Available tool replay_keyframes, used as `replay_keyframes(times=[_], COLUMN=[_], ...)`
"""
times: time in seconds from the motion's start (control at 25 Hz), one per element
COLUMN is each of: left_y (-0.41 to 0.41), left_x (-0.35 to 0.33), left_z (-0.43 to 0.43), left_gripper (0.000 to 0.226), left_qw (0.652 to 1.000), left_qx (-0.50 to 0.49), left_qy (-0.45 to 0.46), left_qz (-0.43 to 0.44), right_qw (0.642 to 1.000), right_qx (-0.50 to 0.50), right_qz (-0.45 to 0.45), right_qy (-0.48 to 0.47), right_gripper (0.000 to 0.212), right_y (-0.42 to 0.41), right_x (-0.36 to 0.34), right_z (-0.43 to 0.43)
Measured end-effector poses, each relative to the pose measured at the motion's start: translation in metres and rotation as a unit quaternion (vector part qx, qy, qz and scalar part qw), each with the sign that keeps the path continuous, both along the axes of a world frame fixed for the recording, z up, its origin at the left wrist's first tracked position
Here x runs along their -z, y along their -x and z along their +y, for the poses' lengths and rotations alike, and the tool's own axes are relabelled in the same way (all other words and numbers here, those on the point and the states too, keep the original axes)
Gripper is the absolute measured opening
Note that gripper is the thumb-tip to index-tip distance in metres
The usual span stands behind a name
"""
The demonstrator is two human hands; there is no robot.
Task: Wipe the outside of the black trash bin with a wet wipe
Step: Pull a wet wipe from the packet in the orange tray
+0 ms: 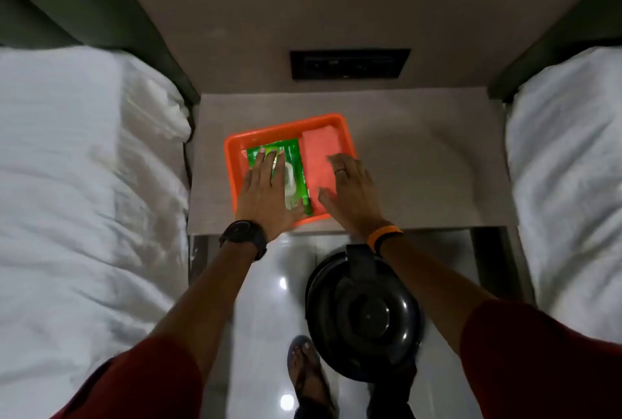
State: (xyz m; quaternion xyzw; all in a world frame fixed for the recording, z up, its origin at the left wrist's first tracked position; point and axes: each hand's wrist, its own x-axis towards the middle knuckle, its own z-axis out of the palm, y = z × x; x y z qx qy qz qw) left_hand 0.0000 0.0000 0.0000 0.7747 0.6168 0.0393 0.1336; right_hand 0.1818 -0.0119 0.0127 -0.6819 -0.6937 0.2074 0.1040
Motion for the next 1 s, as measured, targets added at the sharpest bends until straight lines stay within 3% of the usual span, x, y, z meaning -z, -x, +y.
replay_keyframes(times=[0.24,0.6,0.76,0.88,1.0], left_y=[0.032,0.033,0.032,0.036,0.041], left_x=[0.088,0.103,0.098,0.092,0.091], left_z=[0.038,0.080,0.084,0.080,0.073], left_gripper=[0.094,0.089,0.098,0.090,0.079], left_qw=[0.991,0.988,0.987,0.986,0.980], left_qx=[0.002,0.088,0.074,0.010,-0.018], left_qy=[0.132,0.112,0.138,0.153,0.146], left_qz=[-0.021,0.065,0.027,-0.068,-0.133], right_qw=[0.983,0.949,0.965,0.972,0.992], right_qx=[0.084,0.215,0.127,0.091,0.034], right_qz=[0.134,0.185,0.160,0.161,0.082], right_qy=[0.094,0.140,0.165,0.144,0.093], right_gripper=[0.040,0.037,0.033,0.036,0.043], right_y=[0.049,0.078,0.082,0.086,0.088], right_x=[0.088,0.118,0.117,0.116,0.119], right_z=[0.021,0.049,0.067,0.071,0.063])
